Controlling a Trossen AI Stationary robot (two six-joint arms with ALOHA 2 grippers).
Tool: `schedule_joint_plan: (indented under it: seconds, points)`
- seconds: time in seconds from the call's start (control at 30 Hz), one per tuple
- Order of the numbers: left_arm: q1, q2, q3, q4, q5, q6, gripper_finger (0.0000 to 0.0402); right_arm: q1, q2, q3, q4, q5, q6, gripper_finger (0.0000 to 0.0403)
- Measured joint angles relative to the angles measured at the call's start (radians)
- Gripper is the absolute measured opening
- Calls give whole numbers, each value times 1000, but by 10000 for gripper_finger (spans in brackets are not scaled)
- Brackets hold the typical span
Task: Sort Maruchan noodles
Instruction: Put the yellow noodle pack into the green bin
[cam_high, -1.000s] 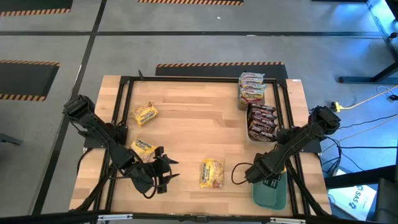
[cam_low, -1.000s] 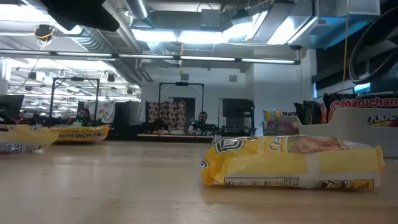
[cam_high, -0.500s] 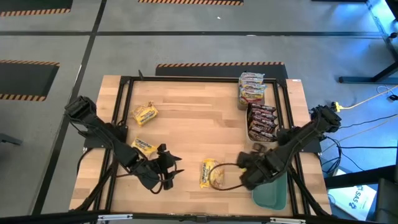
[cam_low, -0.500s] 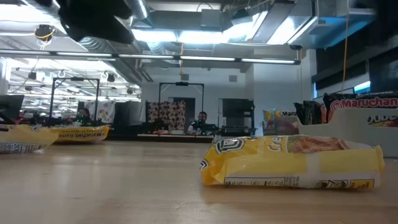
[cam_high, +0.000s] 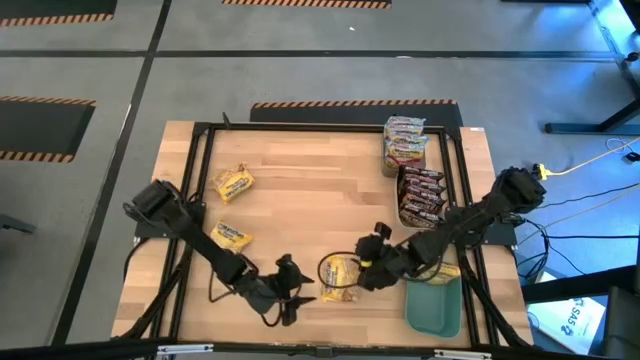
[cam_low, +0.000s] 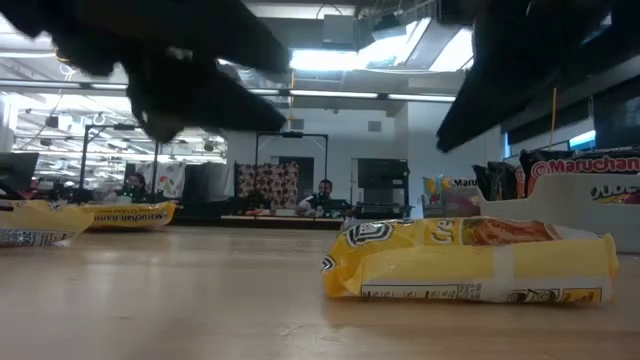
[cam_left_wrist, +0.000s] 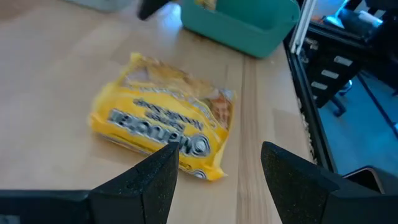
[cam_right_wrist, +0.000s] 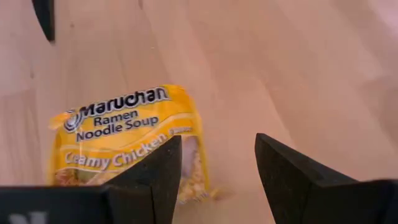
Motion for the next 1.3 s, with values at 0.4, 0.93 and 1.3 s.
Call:
schedule_joint_plan:
  seconds: [0.4,0.93,1.3]
  points:
    - [24,244,209,5,39,-1,222,-40,2,-212,364,-45,-51,99]
    - [49,231,218,-328,18,-144,222,-6,113,-208,441,-144,-42,37]
    - [92,150,215,-730,-146,-245,222,5,120,-182,615,-267,-97,37]
